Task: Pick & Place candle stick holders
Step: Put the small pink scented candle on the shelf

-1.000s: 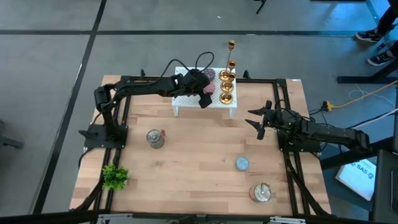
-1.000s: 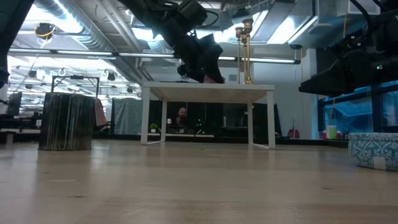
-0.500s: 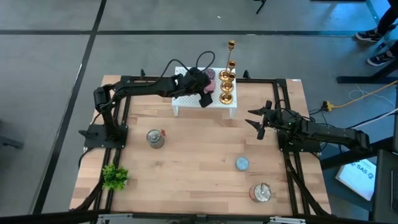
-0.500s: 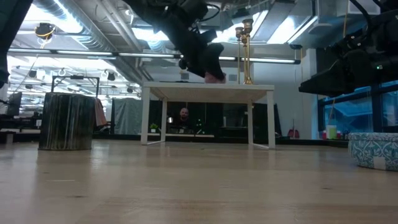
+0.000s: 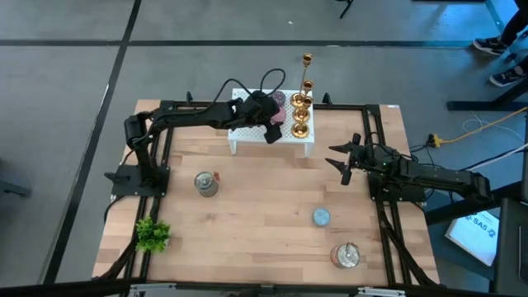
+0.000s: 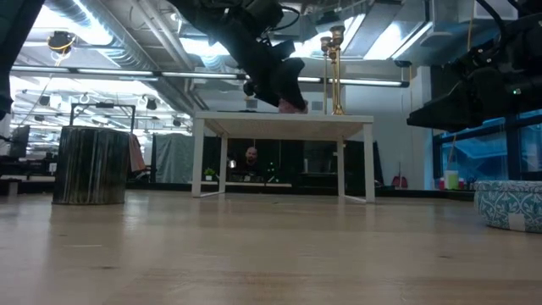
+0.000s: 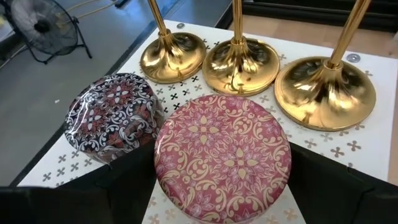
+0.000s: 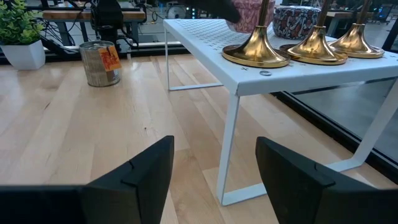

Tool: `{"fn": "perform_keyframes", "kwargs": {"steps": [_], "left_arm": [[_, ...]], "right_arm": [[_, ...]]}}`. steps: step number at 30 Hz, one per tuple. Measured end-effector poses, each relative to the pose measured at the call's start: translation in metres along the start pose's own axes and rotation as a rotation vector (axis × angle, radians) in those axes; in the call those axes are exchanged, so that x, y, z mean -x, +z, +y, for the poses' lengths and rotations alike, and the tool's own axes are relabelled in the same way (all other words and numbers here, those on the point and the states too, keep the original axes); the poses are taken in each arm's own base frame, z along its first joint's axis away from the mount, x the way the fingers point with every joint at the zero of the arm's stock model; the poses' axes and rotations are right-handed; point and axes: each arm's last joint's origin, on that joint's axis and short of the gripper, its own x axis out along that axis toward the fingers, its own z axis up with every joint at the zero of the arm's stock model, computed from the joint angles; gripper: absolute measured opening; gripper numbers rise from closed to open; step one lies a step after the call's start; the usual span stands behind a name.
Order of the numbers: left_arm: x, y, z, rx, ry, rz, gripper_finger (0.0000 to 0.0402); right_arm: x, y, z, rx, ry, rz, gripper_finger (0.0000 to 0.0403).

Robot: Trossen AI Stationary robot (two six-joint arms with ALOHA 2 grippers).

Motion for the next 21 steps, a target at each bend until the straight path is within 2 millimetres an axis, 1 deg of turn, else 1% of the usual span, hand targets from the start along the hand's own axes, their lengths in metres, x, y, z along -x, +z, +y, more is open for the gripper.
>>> {"fn": "perform_keyframes", "kwargs": {"steps": [3, 10, 21], "left_arm": [[0.0000, 0.0003, 0.0001, 0.004, 0.003, -0.003, 0.0322], [-0.0006, -0.0017, 0.0018, 0.073, 0.033, 0.016, 0.0322], [-0.0006, -0.0012, 0.0018, 0.080, 0.037, 0.010, 0.0322]], "right_arm": [[0.0000, 0.0000, 0.0000, 0.000, 0.000, 0.000, 0.0232], [0.0000, 0.0001, 0.0000, 0.000, 0.000, -0.001, 0.0232], [0.0000, 0.0001, 0.0000, 0.000, 0.000, -0.001, 0.0232]]}}
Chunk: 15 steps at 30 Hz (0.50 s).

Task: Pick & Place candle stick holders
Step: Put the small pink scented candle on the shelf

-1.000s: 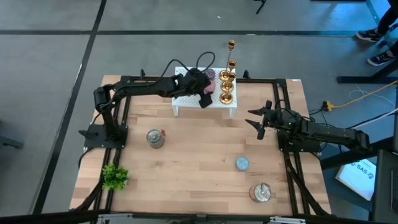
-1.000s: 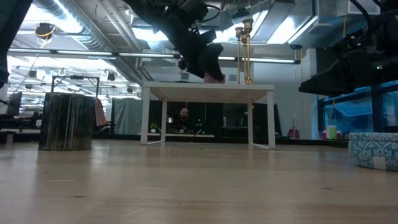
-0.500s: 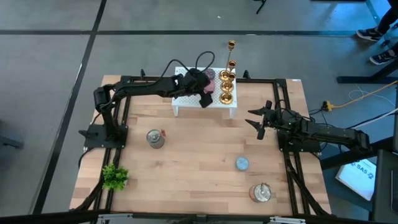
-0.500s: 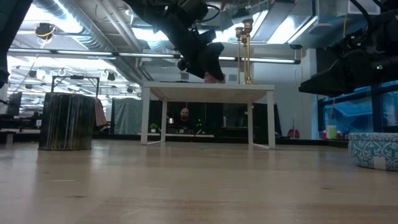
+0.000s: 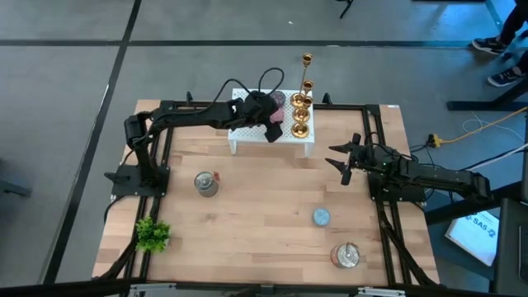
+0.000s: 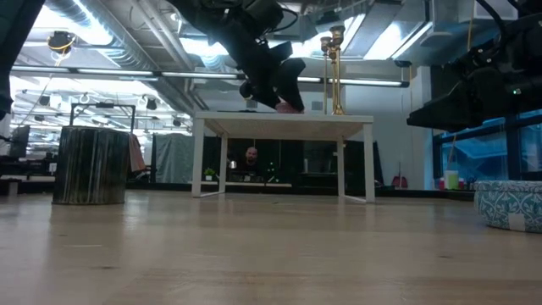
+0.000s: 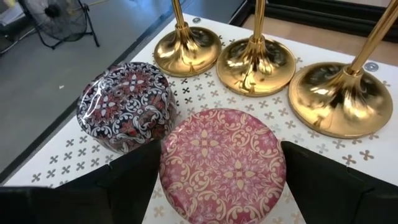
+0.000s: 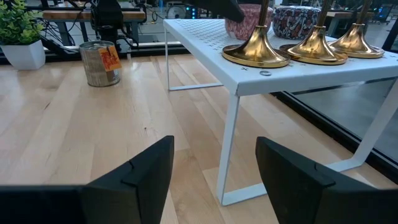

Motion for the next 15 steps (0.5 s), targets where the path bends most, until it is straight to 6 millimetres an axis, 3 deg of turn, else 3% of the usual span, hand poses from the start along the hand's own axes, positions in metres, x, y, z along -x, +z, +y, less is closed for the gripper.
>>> {"fn": "perform_keyframes", "kwargs": {"steps": [15], "left_arm": [[0.0011, 0.0008, 0.0024, -0.050, 0.015, -0.001, 0.0322]], "right_arm": [[0.0000, 0.0000, 0.0000, 0.000, 0.000, 0.001, 0.0232]]}}
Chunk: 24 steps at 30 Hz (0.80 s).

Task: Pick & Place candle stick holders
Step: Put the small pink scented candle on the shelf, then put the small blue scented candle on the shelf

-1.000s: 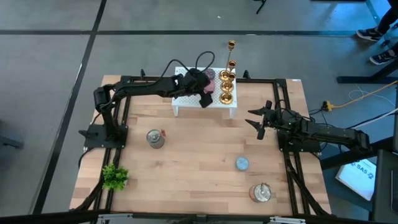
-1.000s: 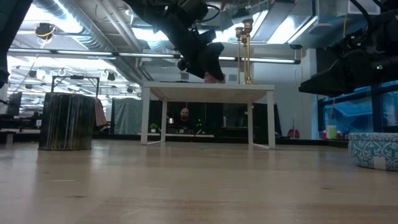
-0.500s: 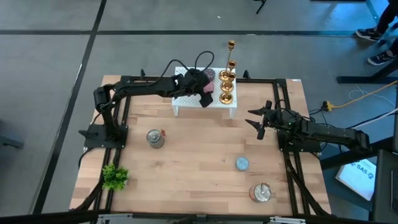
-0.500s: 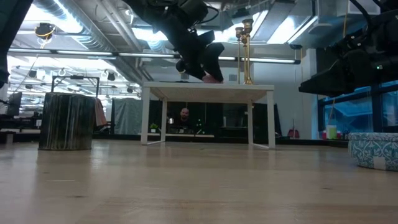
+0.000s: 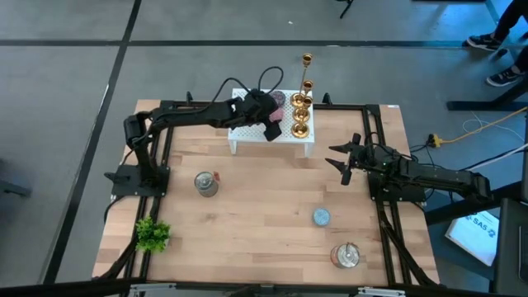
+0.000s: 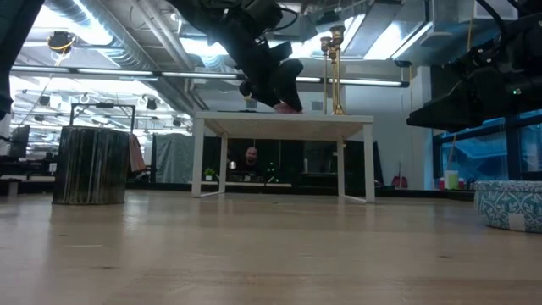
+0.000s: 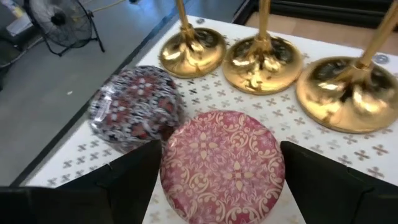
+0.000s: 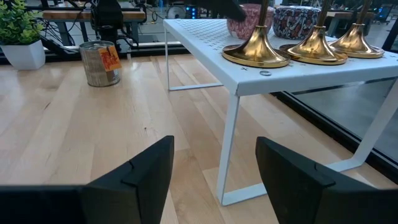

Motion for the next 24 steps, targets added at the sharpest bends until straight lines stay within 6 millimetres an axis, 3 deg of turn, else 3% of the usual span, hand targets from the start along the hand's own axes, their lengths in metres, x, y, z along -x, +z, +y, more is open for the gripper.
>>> {"fn": "perform_keyframes", "kwargs": {"steps": [9, 13, 18, 24], "left_arm": [[0.024, 0.013, 0.002, 0.011, -0.038, -0.063, 0.0322], [0.037, 0.019, -0.002, 0.014, -0.149, -0.101, 0.0322], [0.048, 0.018, -0.024, -0.022, -0.359, -0.088, 0.0322], [0.062, 0.016, -0.059, -0.114, -0.442, -0.100, 0.0322]], "right_arm": [[0.000, 0.000, 0.000, 0.000, 0.000, 0.000, 0.0232], [0.000, 0.000, 0.000, 0.000, 0.000, 0.000, 0.0232], [0.000, 0.000, 0.000, 0.000, 0.000, 0.000, 0.0232], [0.000, 0.000, 0.000, 0.000, 0.000, -0.001, 0.0232]]}}
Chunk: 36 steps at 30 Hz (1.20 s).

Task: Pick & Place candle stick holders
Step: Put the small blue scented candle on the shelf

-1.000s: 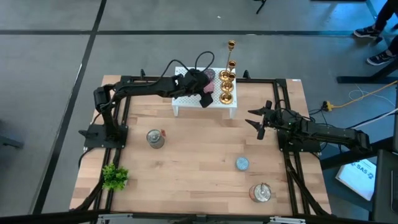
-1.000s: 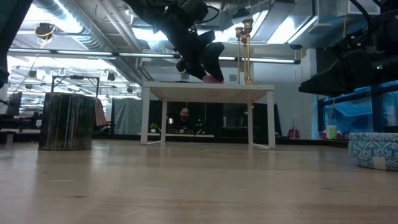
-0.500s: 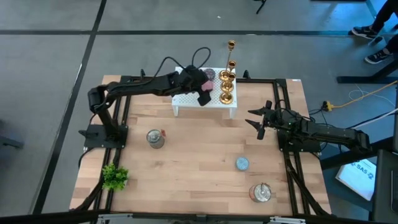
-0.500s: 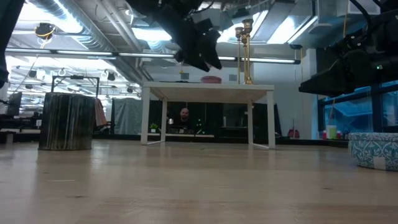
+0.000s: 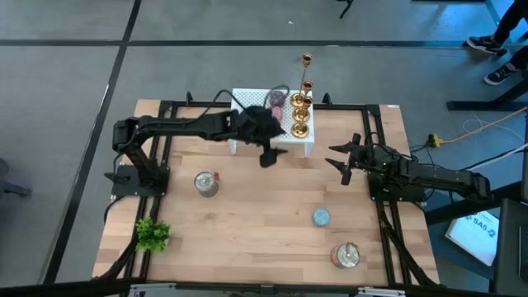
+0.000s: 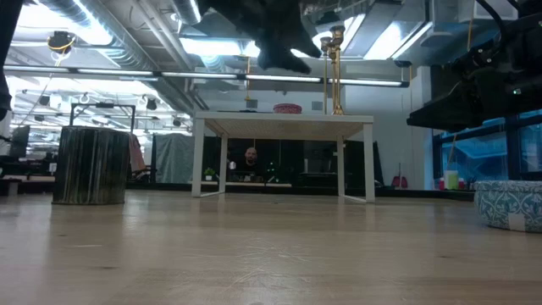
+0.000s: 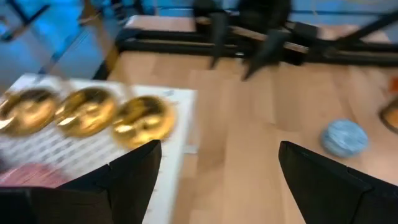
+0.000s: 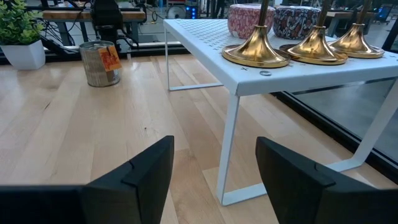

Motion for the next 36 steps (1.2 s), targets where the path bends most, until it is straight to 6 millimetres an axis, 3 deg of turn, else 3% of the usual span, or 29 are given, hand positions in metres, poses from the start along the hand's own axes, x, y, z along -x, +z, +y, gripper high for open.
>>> {"fn": "perform_keyframes", "kwargs": {"steps": [8, 13, 18, 23, 29, 36], "left_arm": [[0.002, -0.003, -0.062, -0.206, -0.098, 0.027, 0.0322], [0.011, -0.014, -0.093, -0.188, -0.077, 0.120, 0.0322], [0.028, -0.038, -0.116, -0.236, -0.010, 0.078, 0.0322], [0.049, -0.071, -0.118, -0.225, 0.022, -0.047, 0.0322], [0.069, -0.112, -0.116, -0.227, -0.147, -0.225, 0.0322], [0.069, -0.154, -0.101, -0.200, -0.144, -0.295, 0.0322]], "right_arm": [[0.000, 0.000, 0.000, 0.000, 0.000, 0.000, 0.0232], [0.000, 0.000, 0.000, 0.000, 0.000, 0.000, 0.0232], [0.000, 0.000, 0.000, 0.000, 0.000, 0.000, 0.0232], [0.000, 0.000, 0.000, 0.000, 0.000, 0.000, 0.0232], [0.000, 0.000, 0.000, 0.000, 0.000, 0.001, 0.0232], [0.000, 0.006, -0.001, -0.008, -0.016, -0.065, 0.0232]]}}
